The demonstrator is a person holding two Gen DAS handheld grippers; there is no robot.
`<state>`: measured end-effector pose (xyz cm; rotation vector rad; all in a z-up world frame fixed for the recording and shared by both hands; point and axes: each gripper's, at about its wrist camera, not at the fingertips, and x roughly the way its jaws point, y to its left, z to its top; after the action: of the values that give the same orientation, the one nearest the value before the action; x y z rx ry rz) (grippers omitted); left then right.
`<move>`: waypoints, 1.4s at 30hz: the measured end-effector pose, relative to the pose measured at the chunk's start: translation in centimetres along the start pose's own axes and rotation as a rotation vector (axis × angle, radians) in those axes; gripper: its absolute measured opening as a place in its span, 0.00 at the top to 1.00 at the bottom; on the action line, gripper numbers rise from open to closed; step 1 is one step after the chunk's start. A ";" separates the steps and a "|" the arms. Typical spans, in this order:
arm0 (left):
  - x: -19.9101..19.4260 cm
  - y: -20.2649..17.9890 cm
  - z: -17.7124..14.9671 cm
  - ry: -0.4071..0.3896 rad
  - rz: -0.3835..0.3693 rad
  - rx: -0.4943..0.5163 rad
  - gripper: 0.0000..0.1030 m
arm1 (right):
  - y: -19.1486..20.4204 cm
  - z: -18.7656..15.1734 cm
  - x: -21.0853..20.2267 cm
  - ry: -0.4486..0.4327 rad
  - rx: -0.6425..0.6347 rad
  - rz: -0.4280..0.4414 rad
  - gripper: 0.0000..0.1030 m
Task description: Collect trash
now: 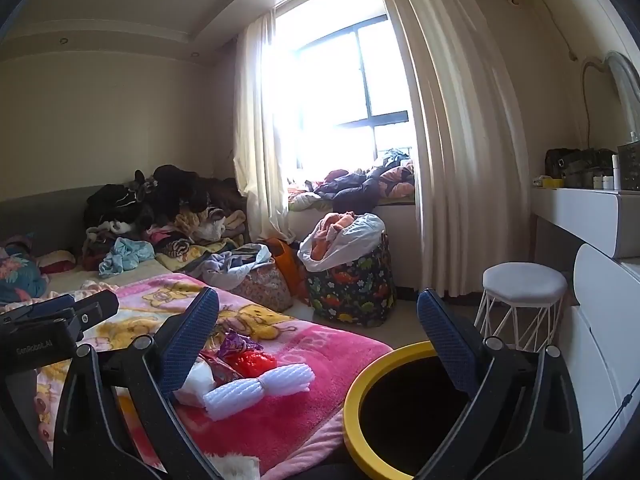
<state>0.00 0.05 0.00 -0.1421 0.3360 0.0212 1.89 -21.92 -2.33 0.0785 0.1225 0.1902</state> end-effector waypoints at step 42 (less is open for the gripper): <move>-0.7 -0.4 0.8 -0.013 -0.004 0.001 0.10 | -0.1 0.6 -0.1 0.011 0.007 -0.004 0.06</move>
<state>-0.36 -0.20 0.97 -0.1417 0.3226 0.0176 1.85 -22.12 -1.76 0.0843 0.1343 0.1861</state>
